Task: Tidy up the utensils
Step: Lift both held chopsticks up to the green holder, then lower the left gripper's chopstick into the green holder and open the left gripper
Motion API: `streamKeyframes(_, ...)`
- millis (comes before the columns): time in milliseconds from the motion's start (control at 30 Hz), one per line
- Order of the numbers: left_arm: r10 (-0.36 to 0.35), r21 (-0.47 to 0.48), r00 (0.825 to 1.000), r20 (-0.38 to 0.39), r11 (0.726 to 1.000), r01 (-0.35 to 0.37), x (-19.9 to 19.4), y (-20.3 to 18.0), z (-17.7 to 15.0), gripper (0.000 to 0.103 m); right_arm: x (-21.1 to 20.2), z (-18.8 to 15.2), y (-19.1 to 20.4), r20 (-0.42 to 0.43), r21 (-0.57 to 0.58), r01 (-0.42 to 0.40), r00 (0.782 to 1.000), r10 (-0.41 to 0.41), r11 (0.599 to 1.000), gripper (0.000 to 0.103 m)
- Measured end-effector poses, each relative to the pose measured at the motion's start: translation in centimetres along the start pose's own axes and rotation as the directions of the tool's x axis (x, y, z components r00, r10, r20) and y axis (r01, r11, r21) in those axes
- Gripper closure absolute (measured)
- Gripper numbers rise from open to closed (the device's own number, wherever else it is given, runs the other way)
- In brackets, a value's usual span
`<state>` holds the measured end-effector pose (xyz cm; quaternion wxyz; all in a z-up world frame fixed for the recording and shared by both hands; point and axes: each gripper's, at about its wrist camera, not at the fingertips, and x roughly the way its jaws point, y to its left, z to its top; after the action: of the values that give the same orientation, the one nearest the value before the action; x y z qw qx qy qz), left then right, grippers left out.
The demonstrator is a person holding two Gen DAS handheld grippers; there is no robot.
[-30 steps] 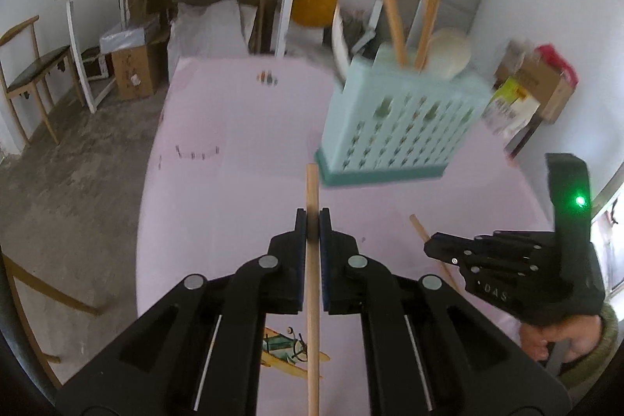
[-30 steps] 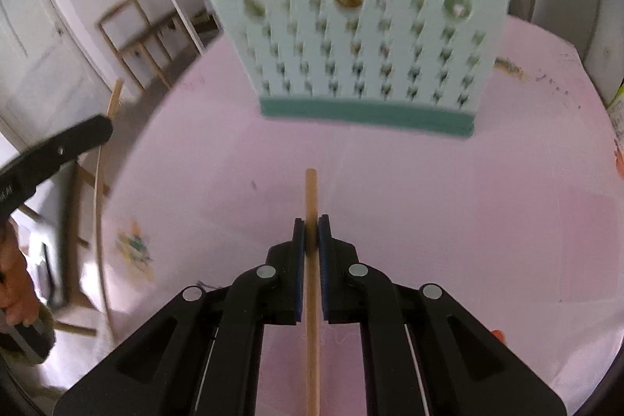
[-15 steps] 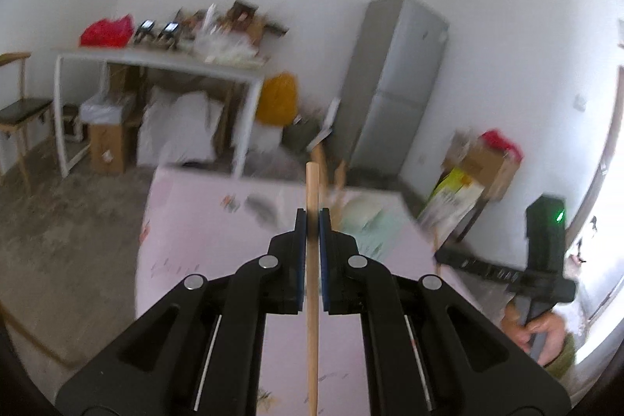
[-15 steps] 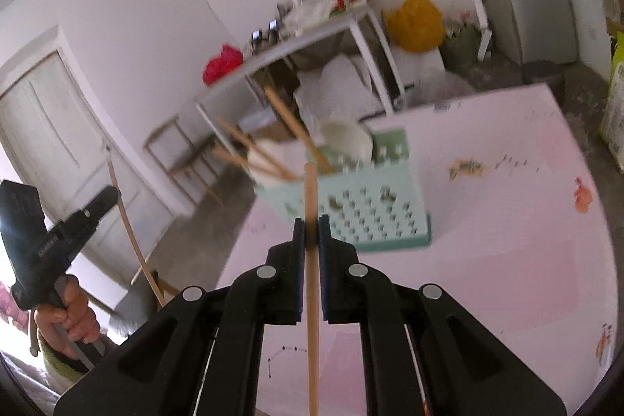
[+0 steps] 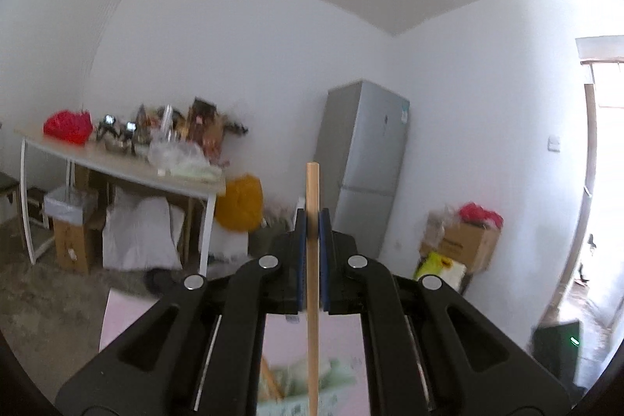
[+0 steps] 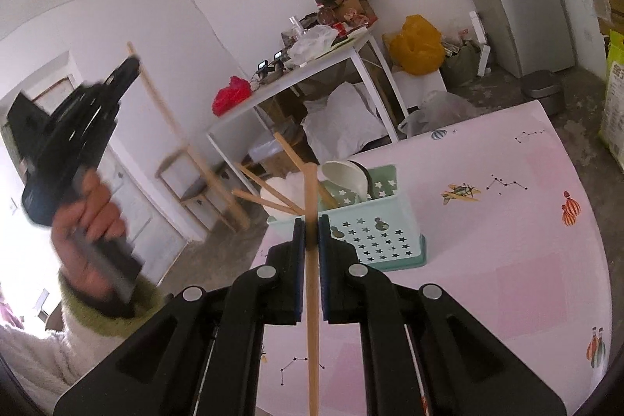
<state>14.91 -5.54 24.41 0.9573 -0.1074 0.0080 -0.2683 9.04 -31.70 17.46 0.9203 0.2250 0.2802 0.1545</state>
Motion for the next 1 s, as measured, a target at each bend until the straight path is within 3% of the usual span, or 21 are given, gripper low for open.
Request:
streamKeyframes(133, 0.066, 0.002, 0.998, 0.023, 0.998, -0.066, 3.7, -0.2, -1.5, 0.098, -0.1, 0.2, -1.1, 0.005, 0.012, 0.016, 1.0, -0.016, 1.0, 0.096)
streamKeyframes(333, 0.148, -0.081, 0.988, -0.033, 0.985, -0.151, 8.4, 1.5, -5.6, 0.098, -0.2, 0.4, -2.4, 0.004, 0.033, 0.04, 0.999, -0.041, 0.999, 0.096)
streamKeyframes(467, 0.168, -0.104, 0.984, -0.055, 0.979, -0.173, 8.8, 2.8, -8.1, 0.098, -0.1, 0.4, -3.2, -0.001, 0.047, 0.049, 0.999, -0.049, 0.998, 0.096)
streamKeyframes(633, 0.143, -0.159, 0.984, -0.109, 0.974, -0.16, 7.8, 3.7, -10.3, 0.097, 0.2, 0.5, -3.5, -0.006, 0.053, 0.046, 0.999, -0.046, 0.998, 0.096)
streamKeyframes(1000, 0.131, -0.136, 0.987, -0.094, 0.98, -0.143, 0.3, 4.7, -9.0, 0.05, -0.9, 3.5, -1.0, 0.072, -0.046, 0.044, 0.997, -0.041, 0.998, 0.096)
